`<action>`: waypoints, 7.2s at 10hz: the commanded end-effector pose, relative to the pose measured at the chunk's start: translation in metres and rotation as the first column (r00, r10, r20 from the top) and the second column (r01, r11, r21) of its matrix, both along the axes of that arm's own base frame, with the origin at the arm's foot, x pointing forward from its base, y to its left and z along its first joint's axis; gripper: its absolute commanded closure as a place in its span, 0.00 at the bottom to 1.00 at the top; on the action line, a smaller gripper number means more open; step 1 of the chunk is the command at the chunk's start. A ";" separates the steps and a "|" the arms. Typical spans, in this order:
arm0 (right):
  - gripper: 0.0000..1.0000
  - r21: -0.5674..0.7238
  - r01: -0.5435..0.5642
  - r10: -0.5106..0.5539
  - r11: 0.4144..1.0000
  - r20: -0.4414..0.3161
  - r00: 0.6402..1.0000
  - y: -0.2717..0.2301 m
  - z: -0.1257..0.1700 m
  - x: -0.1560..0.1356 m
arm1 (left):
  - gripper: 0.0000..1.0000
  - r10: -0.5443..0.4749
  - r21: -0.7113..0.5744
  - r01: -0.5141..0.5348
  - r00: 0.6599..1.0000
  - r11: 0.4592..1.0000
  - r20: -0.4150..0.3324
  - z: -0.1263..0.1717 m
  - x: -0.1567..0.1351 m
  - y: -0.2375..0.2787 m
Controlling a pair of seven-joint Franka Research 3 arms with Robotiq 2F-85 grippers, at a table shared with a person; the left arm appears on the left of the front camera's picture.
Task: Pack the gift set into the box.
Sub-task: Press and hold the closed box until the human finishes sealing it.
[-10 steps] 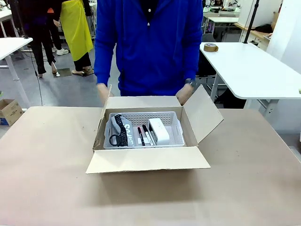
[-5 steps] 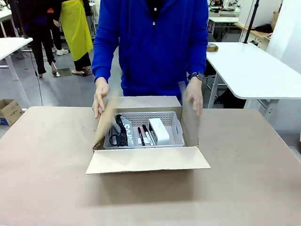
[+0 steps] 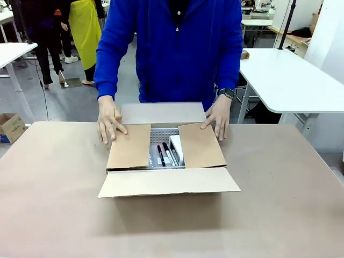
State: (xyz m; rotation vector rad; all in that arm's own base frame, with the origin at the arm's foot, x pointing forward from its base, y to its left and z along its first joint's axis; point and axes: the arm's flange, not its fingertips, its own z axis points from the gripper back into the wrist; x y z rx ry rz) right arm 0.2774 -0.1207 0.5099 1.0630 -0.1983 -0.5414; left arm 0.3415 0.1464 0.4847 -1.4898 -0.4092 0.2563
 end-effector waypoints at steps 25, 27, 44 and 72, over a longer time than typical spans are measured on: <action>0.00 0.004 -0.002 0.002 1.000 0.000 1.000 0.000 0.000 -0.001 | 0.00 0.000 0.000 0.000 1.000 1.000 0.000 0.000 0.000 0.000; 0.00 -0.290 -0.352 0.423 0.890 0.237 0.875 0.111 0.014 0.066 | 0.00 -0.399 0.189 0.356 0.869 0.915 0.293 0.024 0.040 -0.103; 0.00 -0.245 -0.538 0.429 0.806 0.869 0.247 0.313 -0.063 0.101 | 0.00 -0.625 0.594 0.257 0.057 0.763 0.778 -0.066 0.073 -0.276; 0.00 -0.670 -0.385 0.652 0.634 0.732 -0.199 0.339 -0.223 0.168 | 0.00 -0.709 0.711 0.049 -0.055 0.702 0.703 -0.176 0.109 -0.322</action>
